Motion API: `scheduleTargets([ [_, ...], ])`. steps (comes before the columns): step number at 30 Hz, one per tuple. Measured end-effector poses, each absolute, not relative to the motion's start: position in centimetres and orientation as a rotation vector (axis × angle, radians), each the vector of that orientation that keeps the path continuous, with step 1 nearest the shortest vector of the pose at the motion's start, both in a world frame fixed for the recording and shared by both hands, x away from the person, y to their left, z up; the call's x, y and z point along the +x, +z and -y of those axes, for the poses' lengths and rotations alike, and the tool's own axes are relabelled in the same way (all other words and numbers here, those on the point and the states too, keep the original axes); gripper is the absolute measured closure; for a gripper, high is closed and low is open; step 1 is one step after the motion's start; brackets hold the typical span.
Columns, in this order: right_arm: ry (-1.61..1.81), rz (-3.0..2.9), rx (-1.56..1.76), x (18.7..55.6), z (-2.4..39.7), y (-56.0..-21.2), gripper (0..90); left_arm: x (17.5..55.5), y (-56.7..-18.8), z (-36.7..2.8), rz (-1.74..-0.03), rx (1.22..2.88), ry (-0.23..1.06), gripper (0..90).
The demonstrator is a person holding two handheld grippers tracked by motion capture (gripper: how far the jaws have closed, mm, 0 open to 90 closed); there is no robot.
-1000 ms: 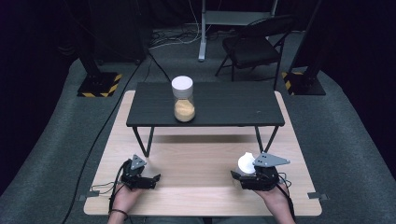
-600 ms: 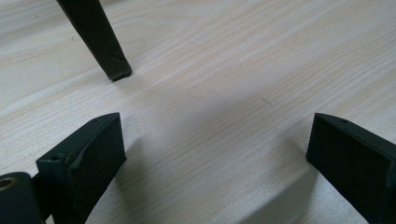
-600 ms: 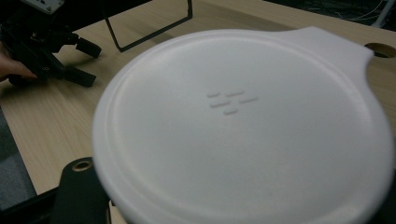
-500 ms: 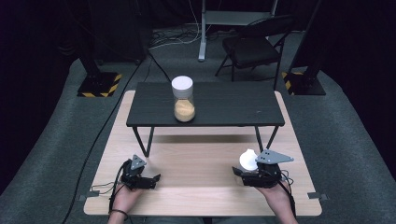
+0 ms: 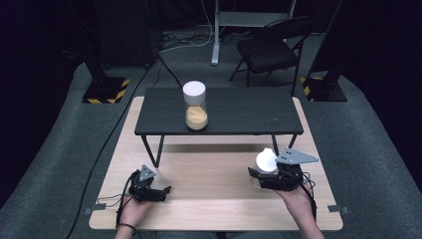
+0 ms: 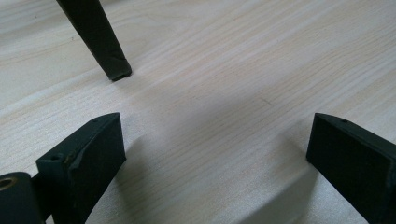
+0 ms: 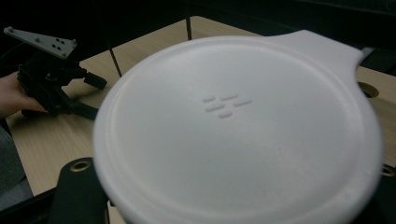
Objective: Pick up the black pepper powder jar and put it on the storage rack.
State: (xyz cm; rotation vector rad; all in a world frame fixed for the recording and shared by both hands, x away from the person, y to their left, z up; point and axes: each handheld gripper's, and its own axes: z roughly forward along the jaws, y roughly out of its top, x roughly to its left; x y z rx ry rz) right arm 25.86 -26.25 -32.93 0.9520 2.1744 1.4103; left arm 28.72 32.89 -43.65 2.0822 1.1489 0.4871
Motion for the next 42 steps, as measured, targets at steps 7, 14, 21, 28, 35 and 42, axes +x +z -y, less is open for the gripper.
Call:
scheduleTargets([
  [7, 1.431, -2.161, 0.951, 26.3, 26.2, -31.1, 27.6, 28.7, -43.6, -32.9, -1.149, 2.082, 0.487, 3.8],
  [14, 1.44, -2.148, 0.925, 26.7, 25.9, -29.1, 27.6, 28.7, -43.6, -32.9, -1.149, 2.082, 0.487, 3.8],
  [21, 1.442, -2.141, 0.904, 27.0, 25.4, -27.0, 27.5, 28.7, -43.6, -32.9, -1.149, 2.083, 0.487, 3.8],
  [28, 1.432, -2.141, 0.901, 27.5, 24.9, -24.8, 27.5, 28.7, -43.6, -32.9, -1.149, 2.082, 0.487, 3.8],
  [35, 1.417, -2.135, 0.89, 28.1, 24.3, -22.7, 27.5, 28.7, -43.6, -32.9, -1.149, 2.083, 0.487, 3.8],
  [42, 1.426, -2.13, 0.889, 29.0, 23.9, -21.1, 27.5, 28.7, -43.6, -32.9, -1.149, 2.083, 0.487, 3.8],
])
